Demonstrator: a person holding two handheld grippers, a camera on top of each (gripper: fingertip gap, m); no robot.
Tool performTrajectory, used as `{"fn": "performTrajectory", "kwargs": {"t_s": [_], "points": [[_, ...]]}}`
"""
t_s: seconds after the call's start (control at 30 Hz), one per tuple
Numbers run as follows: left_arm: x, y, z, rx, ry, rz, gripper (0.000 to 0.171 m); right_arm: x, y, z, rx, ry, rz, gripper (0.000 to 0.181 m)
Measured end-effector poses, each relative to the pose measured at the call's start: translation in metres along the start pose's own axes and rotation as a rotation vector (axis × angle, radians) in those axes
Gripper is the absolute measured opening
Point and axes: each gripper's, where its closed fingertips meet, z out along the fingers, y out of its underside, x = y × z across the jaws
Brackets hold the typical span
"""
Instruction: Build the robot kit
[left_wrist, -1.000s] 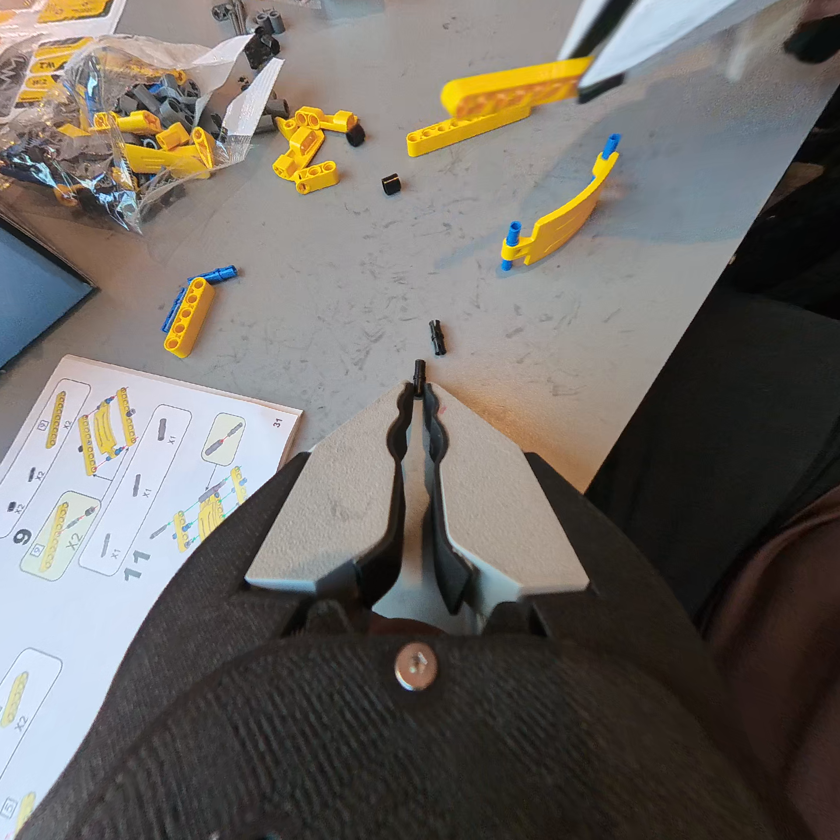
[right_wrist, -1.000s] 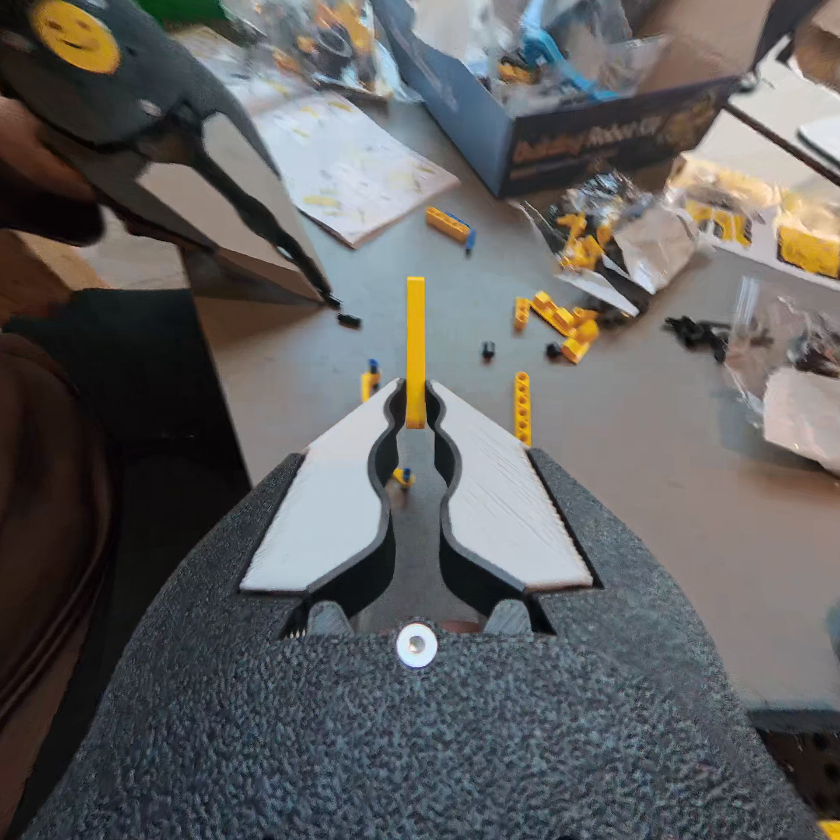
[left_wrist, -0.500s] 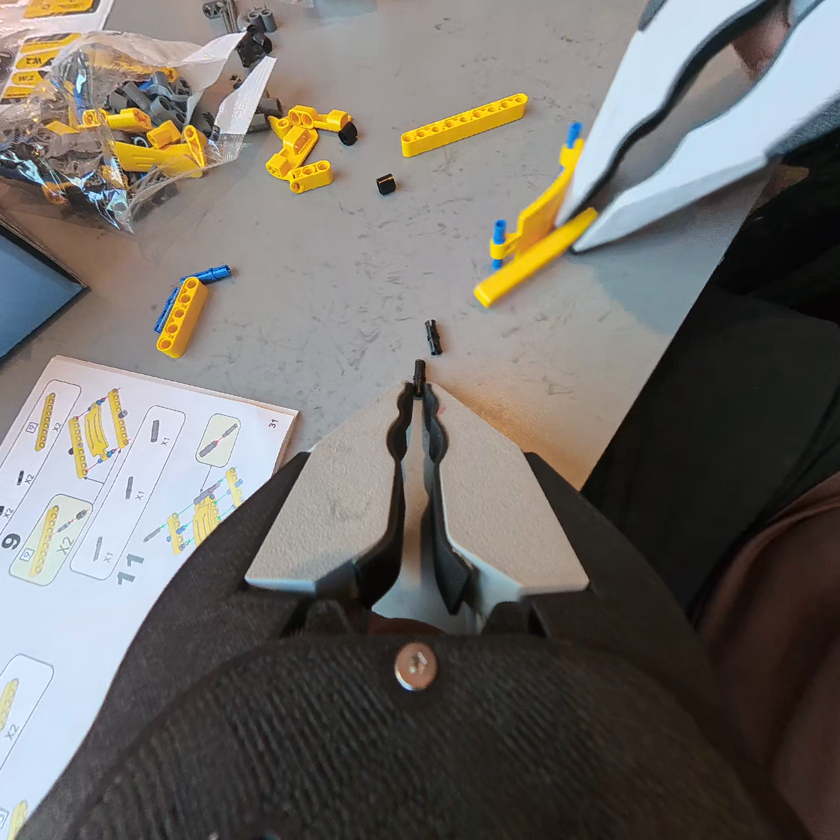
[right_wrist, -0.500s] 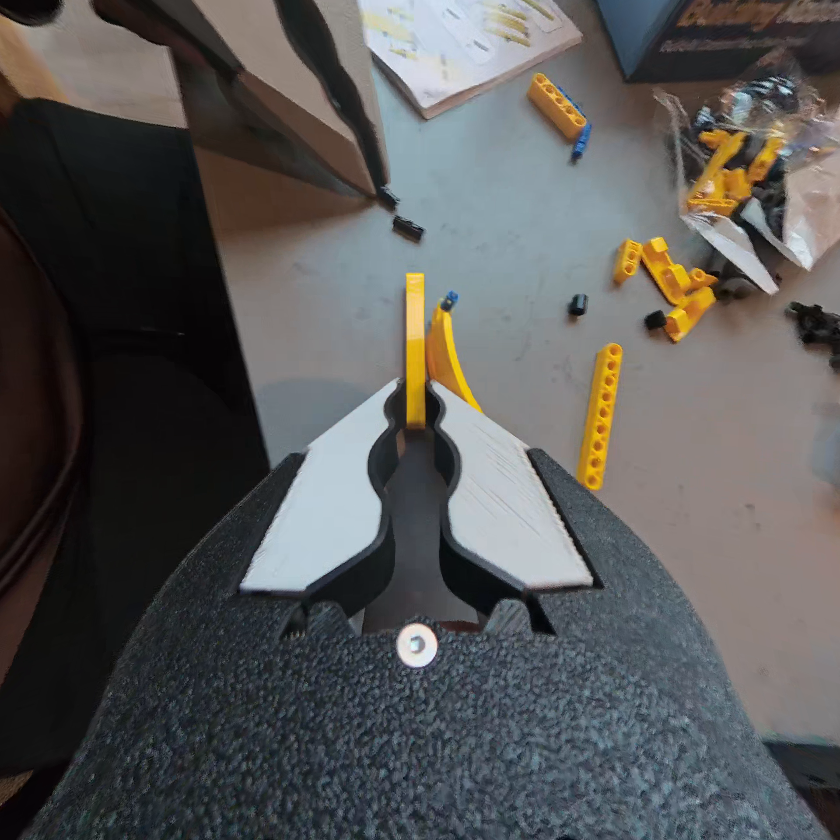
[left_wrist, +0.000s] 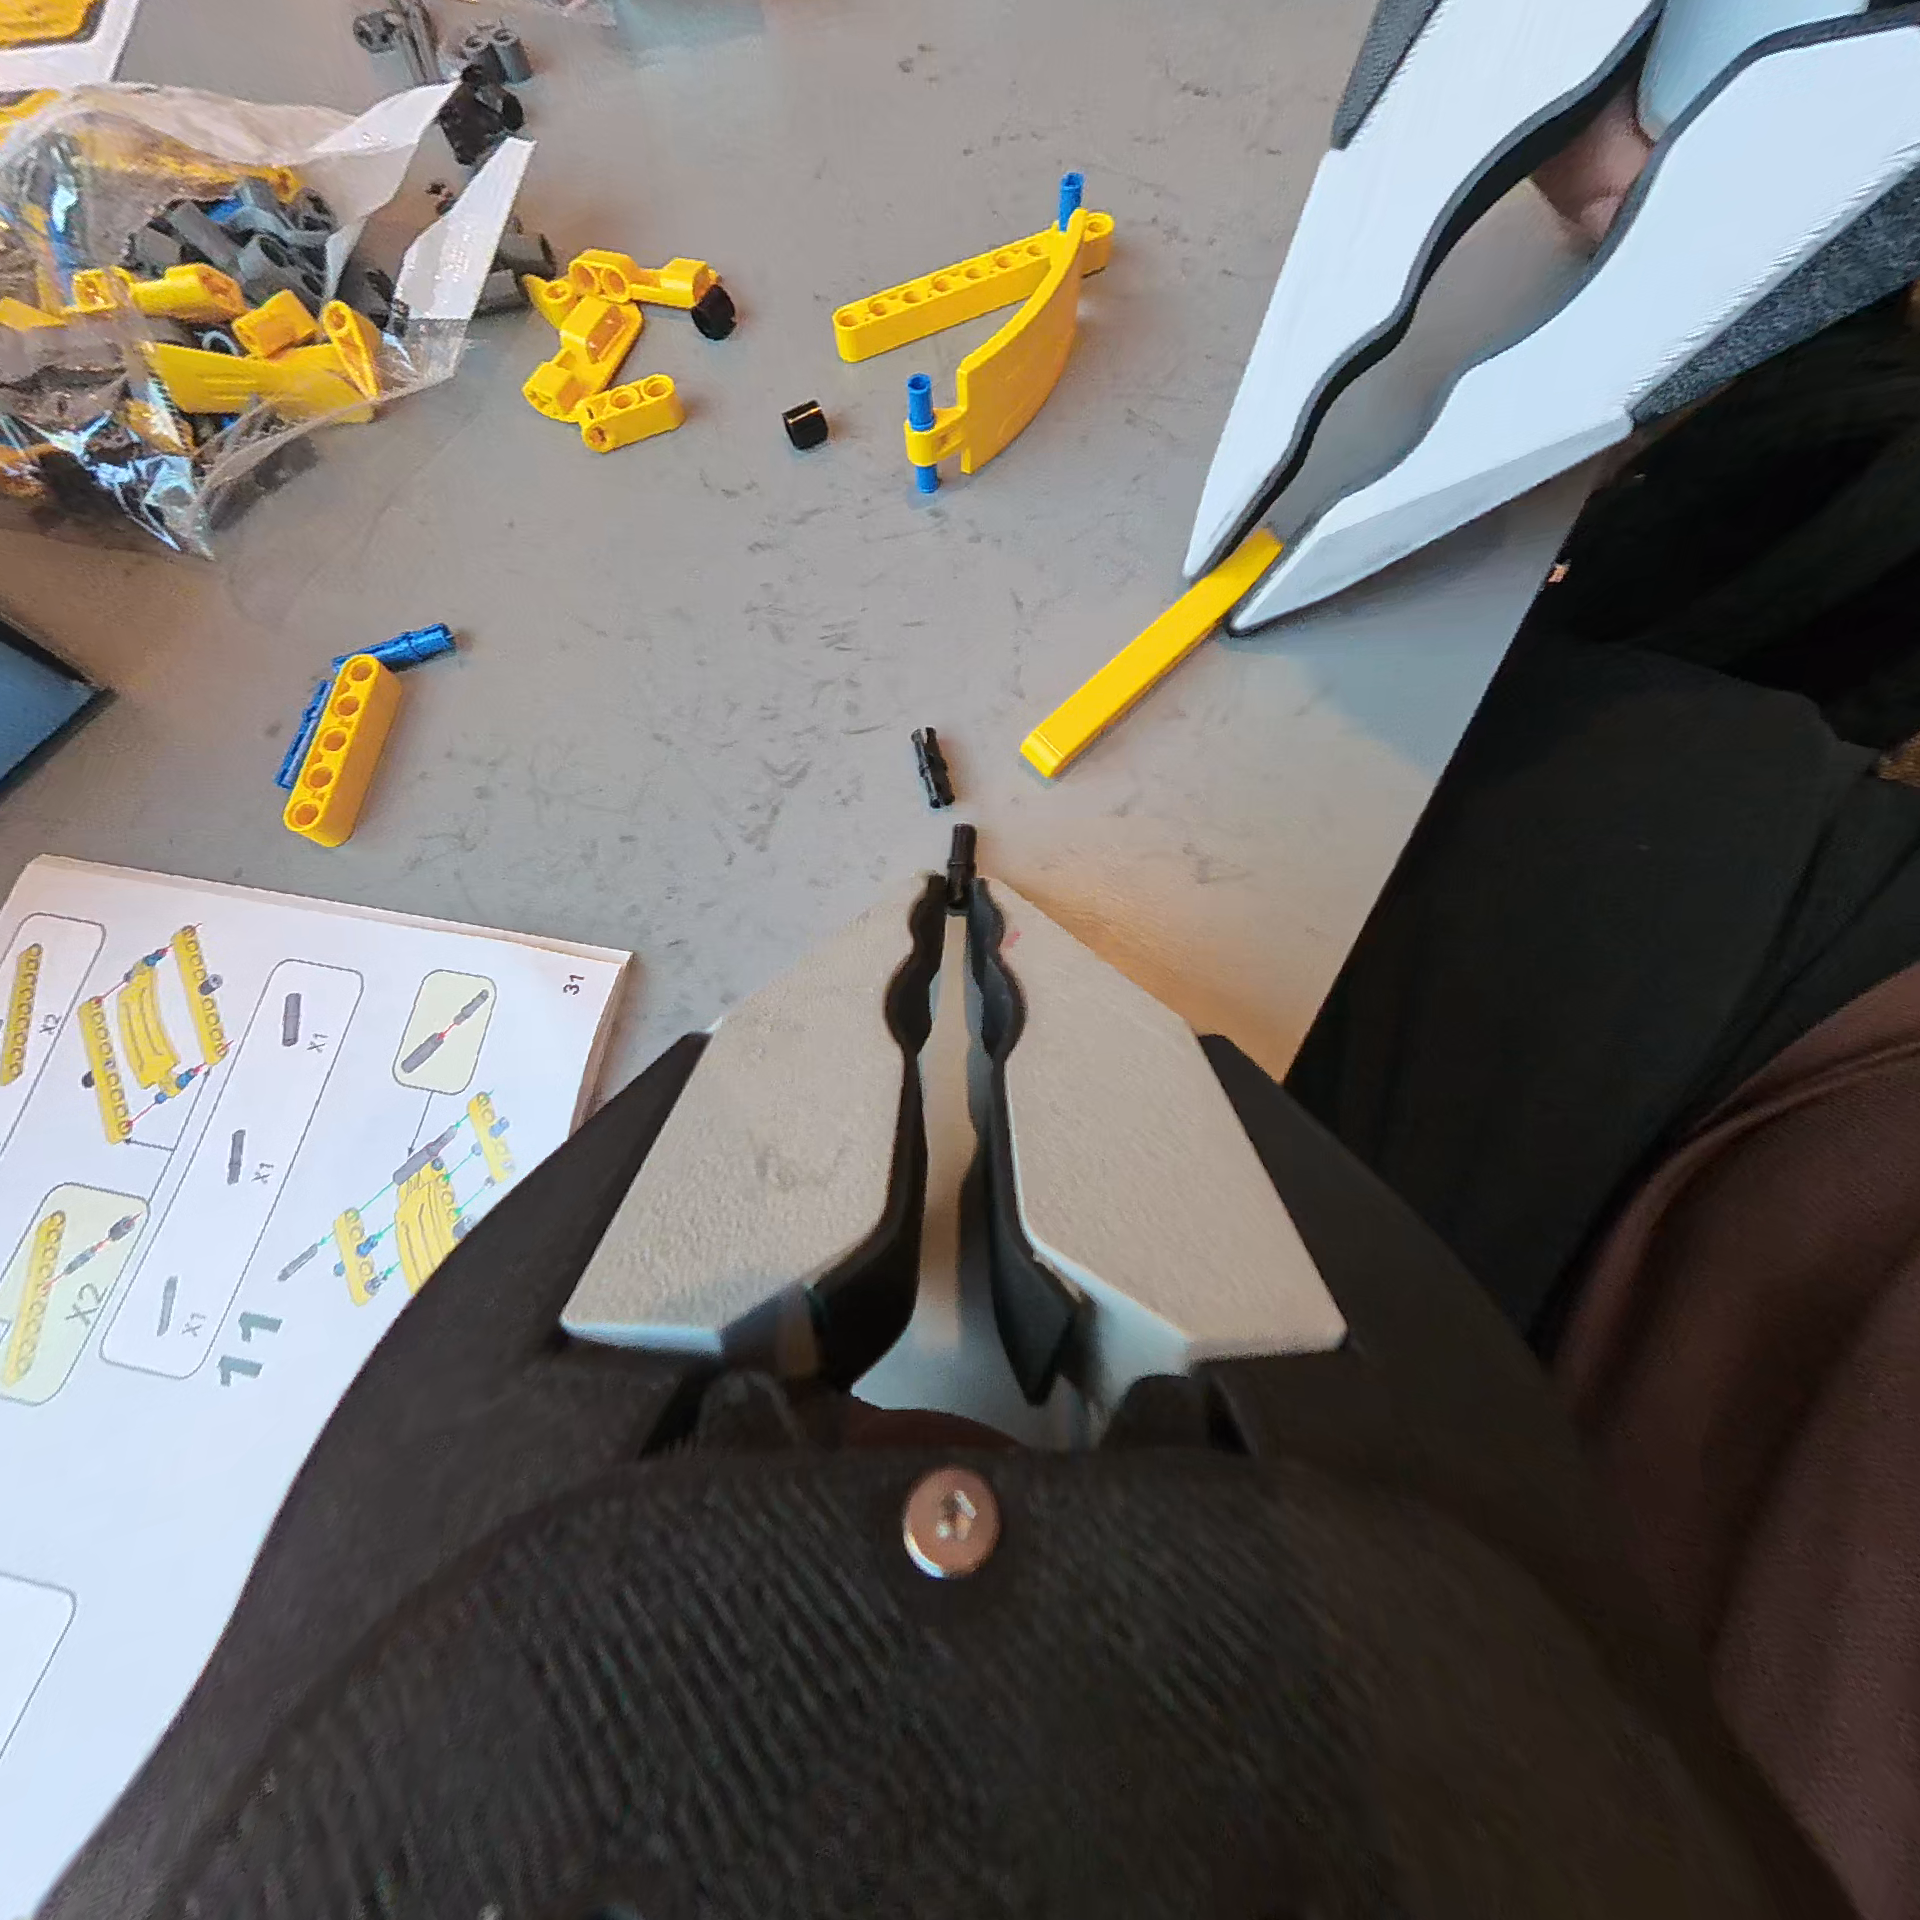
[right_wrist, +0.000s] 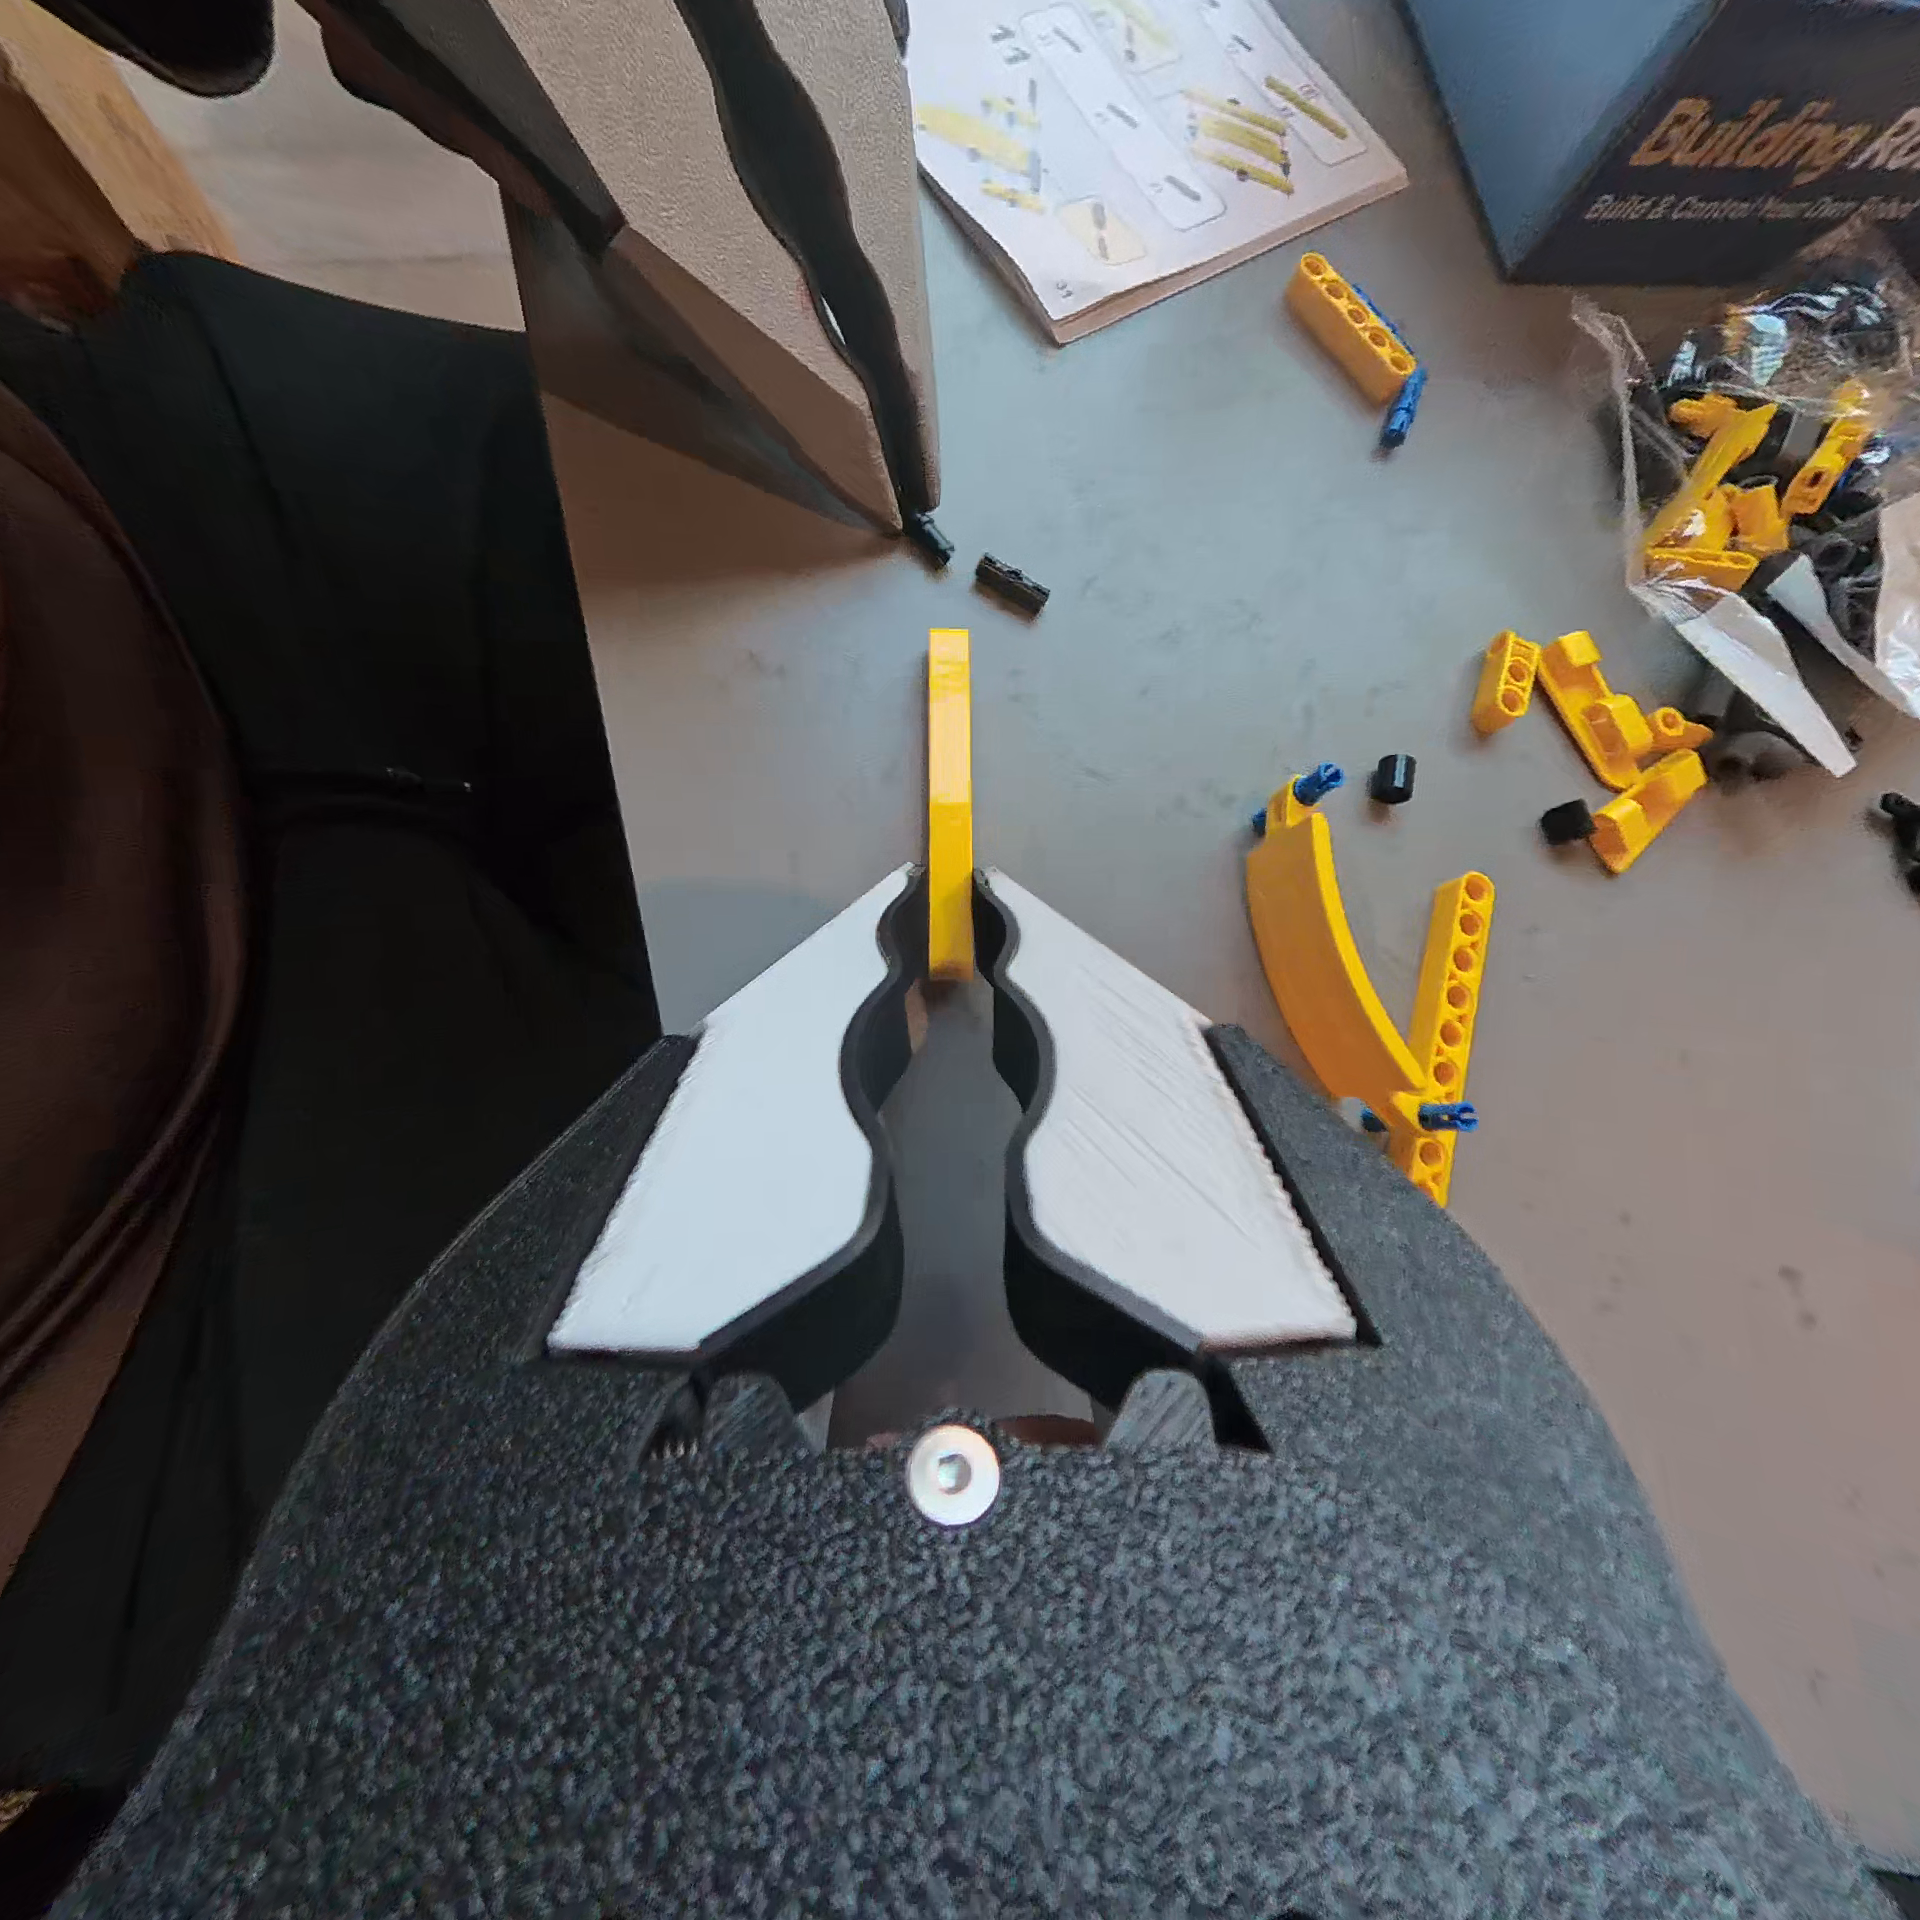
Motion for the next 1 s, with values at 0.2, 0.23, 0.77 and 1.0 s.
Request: {"fn": "performTrajectory", "kwargs": {"t_s": [0.2, 0.23, 0.77, 1.0], "points": [[0.000, 0.000, 0.000, 0.003, -0.008, 0.005, 0.001, -0.006, -0.005, -0.005, 0.045, -0.029, -0.006, 0.014], [0.000, -0.001, 0.000, 0.006, -0.003, 0.006, 0.001, -0.006, -0.006, -0.006, 0.059, -0.031, -0.001, 0.015], [0.058, -0.052, -0.036, 0.453, 0.226, 0.163, 0.001, -0.030, -0.067, -0.027, 0.358, -0.259, 0.225, 0.008], [0.061, -0.051, -0.036, 0.457, 0.216, 0.187, 0.001, -0.036, -0.069, -0.028, 0.371, -0.292, 0.223, 0.003]]}}
